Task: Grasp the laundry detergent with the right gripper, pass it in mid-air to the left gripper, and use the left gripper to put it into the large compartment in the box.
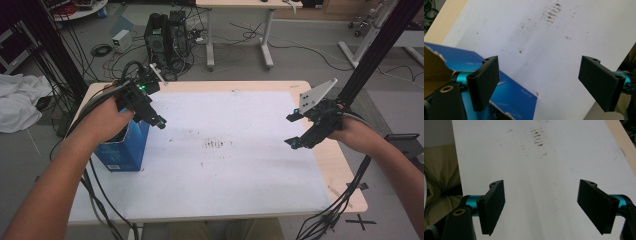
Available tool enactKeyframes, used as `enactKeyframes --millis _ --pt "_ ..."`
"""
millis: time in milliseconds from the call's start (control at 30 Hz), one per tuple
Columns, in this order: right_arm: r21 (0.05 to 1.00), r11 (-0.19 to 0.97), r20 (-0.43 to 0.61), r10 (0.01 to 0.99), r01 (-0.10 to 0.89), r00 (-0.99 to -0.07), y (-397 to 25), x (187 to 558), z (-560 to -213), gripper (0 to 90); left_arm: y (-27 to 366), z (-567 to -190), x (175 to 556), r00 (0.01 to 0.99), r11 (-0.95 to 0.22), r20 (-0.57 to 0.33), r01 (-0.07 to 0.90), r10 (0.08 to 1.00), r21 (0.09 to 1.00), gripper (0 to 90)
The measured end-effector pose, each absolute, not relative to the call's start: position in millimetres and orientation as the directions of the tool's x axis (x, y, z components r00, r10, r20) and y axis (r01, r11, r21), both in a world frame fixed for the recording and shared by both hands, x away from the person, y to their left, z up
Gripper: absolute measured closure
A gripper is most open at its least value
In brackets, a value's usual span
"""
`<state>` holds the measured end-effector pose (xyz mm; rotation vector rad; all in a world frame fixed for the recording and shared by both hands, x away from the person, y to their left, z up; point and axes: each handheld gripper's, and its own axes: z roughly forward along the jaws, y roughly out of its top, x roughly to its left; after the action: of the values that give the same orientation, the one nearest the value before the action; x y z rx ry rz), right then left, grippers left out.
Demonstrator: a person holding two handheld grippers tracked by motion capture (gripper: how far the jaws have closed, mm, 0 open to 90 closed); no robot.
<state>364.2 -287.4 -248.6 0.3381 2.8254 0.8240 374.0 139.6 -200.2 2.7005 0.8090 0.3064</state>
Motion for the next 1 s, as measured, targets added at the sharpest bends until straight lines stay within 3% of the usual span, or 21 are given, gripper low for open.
enactKeyframes --millis 333,1000 --pt "0.543 0.823 -0.102 0.262 0.167 -0.96 -281.9 368.7 -249.1 21.7 99.3 -208.0 383.8 0.861 -0.84 0.131 0.429 0.492 0.333 17.4" --pt "0.531 0.832 -0.092 0.242 0.158 -0.966 -269.7 383.0 -250.2 21.6 61.6 -226.2 411.7 0.912 -0.896 0.128 0.342 0.389 0.284 17.4"
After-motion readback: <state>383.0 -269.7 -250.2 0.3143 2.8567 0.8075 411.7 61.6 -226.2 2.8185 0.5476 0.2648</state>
